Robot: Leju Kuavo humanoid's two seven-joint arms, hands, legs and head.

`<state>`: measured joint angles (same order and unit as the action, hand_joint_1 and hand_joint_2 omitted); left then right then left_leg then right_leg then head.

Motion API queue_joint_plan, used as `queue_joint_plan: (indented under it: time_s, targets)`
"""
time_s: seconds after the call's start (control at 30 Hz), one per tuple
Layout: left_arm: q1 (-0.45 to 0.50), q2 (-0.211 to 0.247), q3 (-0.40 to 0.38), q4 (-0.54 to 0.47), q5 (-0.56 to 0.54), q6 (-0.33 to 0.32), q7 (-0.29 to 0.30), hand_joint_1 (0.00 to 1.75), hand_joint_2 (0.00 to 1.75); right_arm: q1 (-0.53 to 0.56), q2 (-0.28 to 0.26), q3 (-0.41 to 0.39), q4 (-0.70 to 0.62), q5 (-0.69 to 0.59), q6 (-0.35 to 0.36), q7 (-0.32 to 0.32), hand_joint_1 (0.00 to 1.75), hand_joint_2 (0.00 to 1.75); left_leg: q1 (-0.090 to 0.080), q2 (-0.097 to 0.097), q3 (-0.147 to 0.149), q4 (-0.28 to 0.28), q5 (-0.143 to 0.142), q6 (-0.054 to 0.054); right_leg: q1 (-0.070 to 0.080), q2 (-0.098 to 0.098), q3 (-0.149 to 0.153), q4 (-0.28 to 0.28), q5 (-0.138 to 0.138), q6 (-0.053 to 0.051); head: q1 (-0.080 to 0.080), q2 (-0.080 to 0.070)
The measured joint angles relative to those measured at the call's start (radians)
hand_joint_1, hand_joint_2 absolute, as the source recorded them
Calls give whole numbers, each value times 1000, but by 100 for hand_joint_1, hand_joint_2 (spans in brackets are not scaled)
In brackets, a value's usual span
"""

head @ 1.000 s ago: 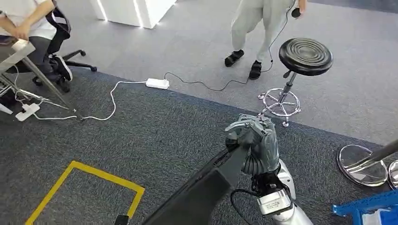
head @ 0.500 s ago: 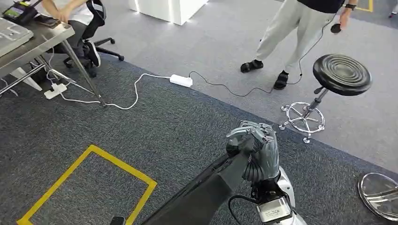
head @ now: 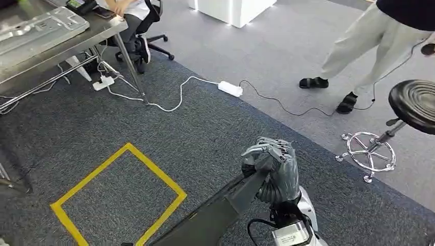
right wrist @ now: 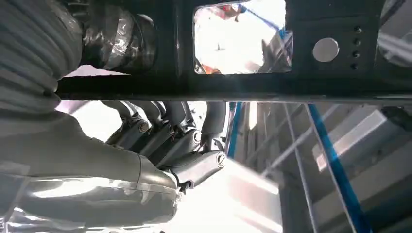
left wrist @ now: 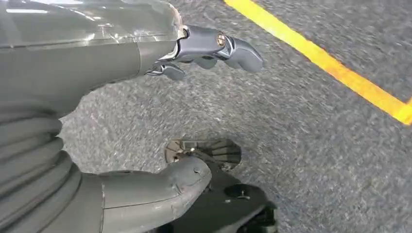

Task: Take the parts from the cabinet and place them on the table.

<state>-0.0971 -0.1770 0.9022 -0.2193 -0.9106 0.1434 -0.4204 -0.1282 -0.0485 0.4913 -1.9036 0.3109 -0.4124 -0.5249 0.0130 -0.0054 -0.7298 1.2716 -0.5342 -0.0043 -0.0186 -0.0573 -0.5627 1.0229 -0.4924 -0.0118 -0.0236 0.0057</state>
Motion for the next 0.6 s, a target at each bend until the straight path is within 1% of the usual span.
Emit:
queue_joint_plan:
  time_s: [0.03, 0.07, 0.1, 0.13, 0.17, 0.23, 0.27, 0.3, 0.33, 0.37, 0.4, 0.43, 0.47, 0.5, 0.53, 0.57, 0.6]
  targets:
    - [1, 0, 0, 0, 0, 0, 0, 0, 175, -1, 0, 1, 1, 3, 0, 0, 175, 175, 0, 7, 40, -78, 43, 2, 0, -11, 5, 0, -4, 2, 0, 0]
    - [1, 0, 0, 0, -1, 0, 0, 0, 175, -2, 1, 3, 1, 6, -1, 1, 175, 175, -1, 29, 88, -168, 85, 6, 0, -21, 11, 0, -8, 5, 0, 0]
    - [0, 0, 0, 0, -4, -2, -1, 0, 175, -3, 2, 4, 1, 10, -1, 1, 175, 175, -5, 71, 118, -237, 92, 10, 1, -31, 17, 0, -12, 10, 0, 0]
    - [-3, -2, 0, 0, -5, -4, -3, 0, 175, -4, 2, 4, 1, 12, -2, 1, 175, 175, -18, 78, 126, -244, 86, 20, 8, -40, 18, 0, -16, 17, 1, 0]
    - [-5, -3, 0, 0, -10, -4, -4, 0, 175, -5, 2, 4, 1, 13, -2, 1, 175, 175, -18, 64, 123, -242, 87, 27, 8, -47, 20, -1, -16, 21, 0, 0]
    - [-2, -4, 0, 0, -13, -3, -4, 0, 175, -7, 2, 4, 1, 14, -4, 1, 175, 175, -22, 44, 121, -244, 85, 35, 7, -64, 29, -7, -18, 30, 1, 0]
    - [-1, -4, 0, 0, -14, -3, -5, 0, 175, -7, 2, 4, 0, 14, -6, 2, 175, 175, -12, 34, 134, -258, 91, 45, 6, -60, 33, -6, -24, 40, 1, 0]
    - [-1, -5, 0, 0, -14, -3, -7, 0, 175, -7, 2, 5, 0, 14, -9, 2, 175, 175, -11, 23, 138, -264, 93, 49, 1, -10, 31, 13, -38, 42, 2, 0]
    - [-5, -5, 0, 0, -13, -3, -8, 0, 175, -7, 2, 4, -2, 14, -16, 1, 175, 175, -10, 14, 138, -265, 95, 56, 0, 25, 2, 69, -74, 40, 2, 0]
    - [-9, -6, 0, 0, -13, -3, -9, 0, 175, -5, 2, 4, -2, 12, -17, 2, 175, 175, -11, 4, 138, -264, 94, 60, 0, 42, -39, 147, -111, 39, 3, 0]
    - [-10, -6, 0, 0, -13, -3, -9, 0, 175, -2, 2, 4, -1, 12, -18, 2, 175, 175, -12, -9, 138, -264, 93, 61, 0, 49, -81, 221, -139, 40, 2, 0]
    - [-10, -6, 0, 0, -13, -4, -8, 0, 175, -2, 2, 4, 0, 11, -18, 2, 175, 175, -14, -22, 138, -263, 92, 63, 0, 51, -118, 280, -153, 40, 2, 0]
    - [-9, -6, 0, 0, -13, -4, -9, 0, 175, -2, 2, 4, 2, 11, -18, 2, 175, 175, -15, -34, 139, -261, 92, 63, 0, 52, -135, 296, -142, 40, 2, 0]
    - [-7, -6, 0, 0, -13, -4, -8, 0, 175, -2, 2, 4, 3, 11, -18, 2, 175, 175, -14, -51, 140, -257, 90, 62, 0, 53, -130, 263, -101, 38, 2, 0]
    - [-6, -6, 0, 0, -11, -4, -8, 0, 175, -3, 2, 3, 3, 11, -18, 2, 175, 175, -14, -64, 141, -255, 88, 60, 0, 57, -108, 205, -56, 35, 2, 0]
    - [-4, -6, 0, 0, -11, -5, -9, 0, 175, -4, 2, 3, 3, 11, -18, 2, 175, 175, -14, -80, 143, -251, 85, 57, -1, 68, -70, 116, -3, 31, 2, 0]
    - [-3, -8, 0, 0, -10, -5, -11, 0, 175, -7, 2, 3, 3, 11, -18, 1, 175, 175, -11, -91, 141, -249, 82, 54, -2, 111, -40, 37, 29, 27, 3, 0]
